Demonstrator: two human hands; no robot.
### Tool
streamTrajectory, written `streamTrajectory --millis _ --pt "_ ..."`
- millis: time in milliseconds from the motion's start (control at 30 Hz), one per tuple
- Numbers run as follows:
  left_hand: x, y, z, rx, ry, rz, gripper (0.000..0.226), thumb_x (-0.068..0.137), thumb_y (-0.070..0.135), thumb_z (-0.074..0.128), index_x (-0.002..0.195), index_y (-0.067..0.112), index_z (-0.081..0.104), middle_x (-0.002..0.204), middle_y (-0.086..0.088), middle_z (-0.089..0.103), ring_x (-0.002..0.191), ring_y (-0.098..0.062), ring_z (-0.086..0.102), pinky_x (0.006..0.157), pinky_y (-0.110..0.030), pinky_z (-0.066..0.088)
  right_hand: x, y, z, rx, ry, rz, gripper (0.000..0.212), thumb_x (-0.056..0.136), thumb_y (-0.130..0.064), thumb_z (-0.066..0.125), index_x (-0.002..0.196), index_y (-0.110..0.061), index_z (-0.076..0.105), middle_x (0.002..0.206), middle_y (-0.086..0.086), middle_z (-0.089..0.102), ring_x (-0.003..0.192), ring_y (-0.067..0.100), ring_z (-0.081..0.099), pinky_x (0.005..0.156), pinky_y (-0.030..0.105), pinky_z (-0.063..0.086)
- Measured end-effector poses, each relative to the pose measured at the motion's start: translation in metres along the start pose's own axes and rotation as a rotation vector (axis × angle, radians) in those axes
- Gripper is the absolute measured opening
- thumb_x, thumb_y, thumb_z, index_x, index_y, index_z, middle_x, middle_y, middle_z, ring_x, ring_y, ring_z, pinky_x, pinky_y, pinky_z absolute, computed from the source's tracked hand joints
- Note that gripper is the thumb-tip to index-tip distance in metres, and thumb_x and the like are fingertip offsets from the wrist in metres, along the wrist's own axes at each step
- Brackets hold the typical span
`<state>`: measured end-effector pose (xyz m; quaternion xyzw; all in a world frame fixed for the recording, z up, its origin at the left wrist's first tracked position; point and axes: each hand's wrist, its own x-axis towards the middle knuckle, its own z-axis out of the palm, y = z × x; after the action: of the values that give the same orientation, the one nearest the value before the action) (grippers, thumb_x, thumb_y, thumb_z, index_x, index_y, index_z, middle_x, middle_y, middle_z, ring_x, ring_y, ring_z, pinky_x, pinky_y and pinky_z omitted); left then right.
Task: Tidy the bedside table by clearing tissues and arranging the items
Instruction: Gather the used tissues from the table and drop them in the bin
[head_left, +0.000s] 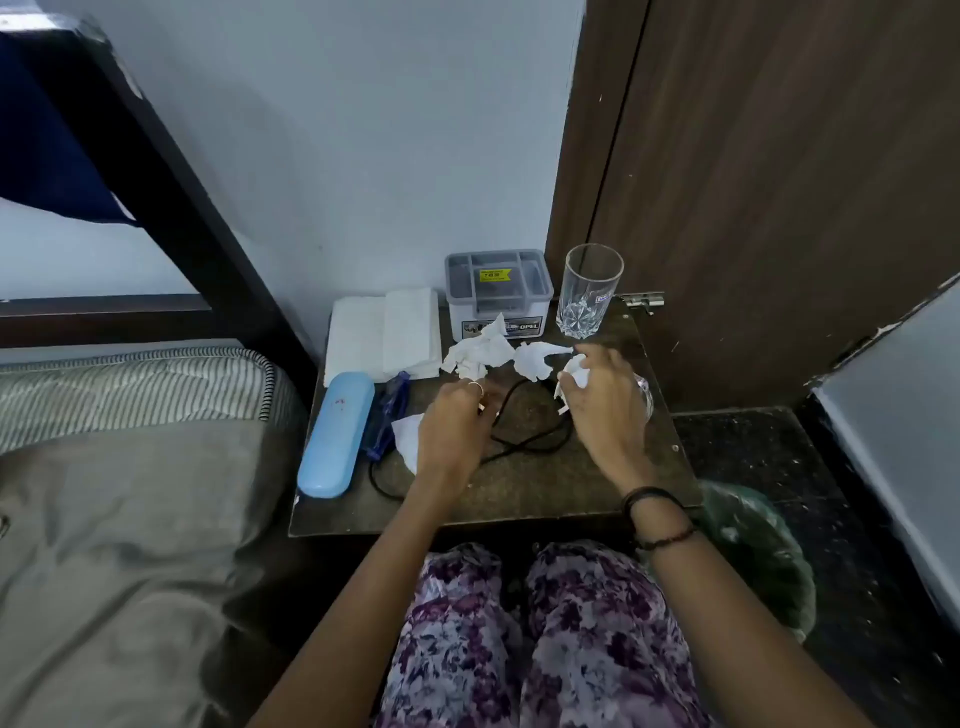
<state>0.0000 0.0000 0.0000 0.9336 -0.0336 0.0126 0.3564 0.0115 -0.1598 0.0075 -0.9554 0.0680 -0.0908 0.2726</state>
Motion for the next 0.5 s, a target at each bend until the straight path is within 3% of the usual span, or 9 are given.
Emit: streamTrajectory --millis 100,200,300,400,500 --pt "0.013 0.008 0.015 0.044 0.056 0.072 0.020 0.090 0.017 0.055 0.106 0.012 0.066 0.101 -0.010 0.068 0.094 -0.026 0.059 0.067 -0.030 0.043 0.010 0.017 0.004 0.008 -0.027 0.191 0.050 0.081 -0.035 0.066 0.122 -0.011 0.050 0.120 0.012 0.055 0.113 0.032 0.050 0.084 0.038 0.044" --pt "0.040 0.011 0.033 0.250 -0.004 0.187 0.043 0.088 0.004 0.049 0.131 0.012 0.051 0.127 -0.011 0.058 0.111 -0.030 0.052 0.081 -0.039 0.045 0.014 0.028 0.014 -0.031 -0.101 0.226 0.052 0.077 -0.042 0.067 0.118 -0.012 0.055 0.117 0.011 0.061 0.111 0.031 0.054 0.084 0.036 0.045" --pt "0.068 0.008 0.049 0.520 -0.165 0.264 0.064 0.087 -0.006 0.045 0.145 0.015 0.027 0.151 -0.007 0.032 0.126 -0.029 0.039 0.095 -0.040 0.040 0.017 0.038 0.024 -0.065 -0.067 0.215 0.048 0.079 -0.042 0.063 0.116 -0.013 0.055 0.113 0.012 0.062 0.106 0.033 0.056 0.078 0.035 0.046" --pt "0.081 0.006 0.058 0.588 -0.244 0.292 0.048 0.089 -0.003 0.042 0.135 0.012 0.046 0.138 -0.010 0.048 0.120 -0.030 0.044 0.094 -0.040 0.040 0.023 0.044 0.031 -0.076 -0.053 0.213 0.032 0.083 -0.040 0.058 0.097 -0.012 0.060 0.093 0.011 0.066 0.090 0.032 0.061 0.066 0.031 0.040" --pt "0.085 0.006 0.058 0.460 -0.193 0.229 0.034 0.088 -0.003 0.045 0.116 0.008 0.062 0.110 -0.018 0.063 0.102 -0.035 0.057 0.085 -0.041 0.047 0.025 0.043 0.031 -0.091 0.039 0.162 0.027 0.086 -0.032 0.056 0.069 -0.013 0.048 0.075 0.011 0.062 0.074 0.031 0.060 0.057 0.027 0.033"
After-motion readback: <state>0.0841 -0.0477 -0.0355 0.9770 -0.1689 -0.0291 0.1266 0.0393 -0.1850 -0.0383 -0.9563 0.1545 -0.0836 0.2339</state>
